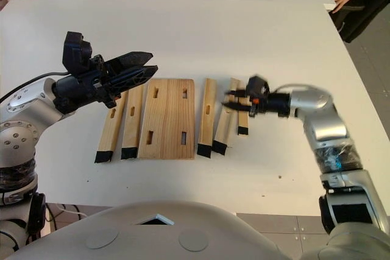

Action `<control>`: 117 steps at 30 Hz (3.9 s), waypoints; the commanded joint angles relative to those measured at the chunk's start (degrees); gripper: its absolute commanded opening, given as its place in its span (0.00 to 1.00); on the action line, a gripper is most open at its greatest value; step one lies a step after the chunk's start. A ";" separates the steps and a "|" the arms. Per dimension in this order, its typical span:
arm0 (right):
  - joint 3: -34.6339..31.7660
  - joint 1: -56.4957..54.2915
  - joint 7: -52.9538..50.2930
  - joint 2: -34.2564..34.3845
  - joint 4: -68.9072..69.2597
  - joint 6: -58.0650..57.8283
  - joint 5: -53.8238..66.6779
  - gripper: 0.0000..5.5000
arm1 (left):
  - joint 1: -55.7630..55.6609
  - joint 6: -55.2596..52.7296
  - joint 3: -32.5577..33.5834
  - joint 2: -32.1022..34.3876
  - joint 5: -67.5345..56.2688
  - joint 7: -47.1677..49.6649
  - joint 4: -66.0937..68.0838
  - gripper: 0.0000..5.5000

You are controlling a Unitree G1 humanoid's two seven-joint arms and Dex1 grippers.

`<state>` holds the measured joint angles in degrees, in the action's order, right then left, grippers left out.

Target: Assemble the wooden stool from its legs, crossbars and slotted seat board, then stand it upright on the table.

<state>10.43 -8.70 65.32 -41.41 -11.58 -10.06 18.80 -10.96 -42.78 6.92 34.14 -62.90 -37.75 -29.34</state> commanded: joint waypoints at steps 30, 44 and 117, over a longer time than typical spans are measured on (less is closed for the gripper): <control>-14.94 -4.86 -16.13 2.00 35.17 -19.85 16.03 0.49 | 0.25 -0.90 1.11 0.59 -0.25 0.43 -0.74 0.40; -13.47 -3.42 -20.73 7.72 29.15 -15.48 11.22 0.49 | -4.73 -2.22 -0.75 2.14 1.77 -3.88 4.12 0.40; -13.21 23.59 -24.29 -3.46 39.88 -22.20 1.84 0.60 | 15.37 9.98 2.71 -8.85 8.71 11.87 -8.27 0.40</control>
<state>-3.10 16.69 43.48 -46.70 30.68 -33.81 22.91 5.05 -32.87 9.68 25.02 -54.59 -26.27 -37.98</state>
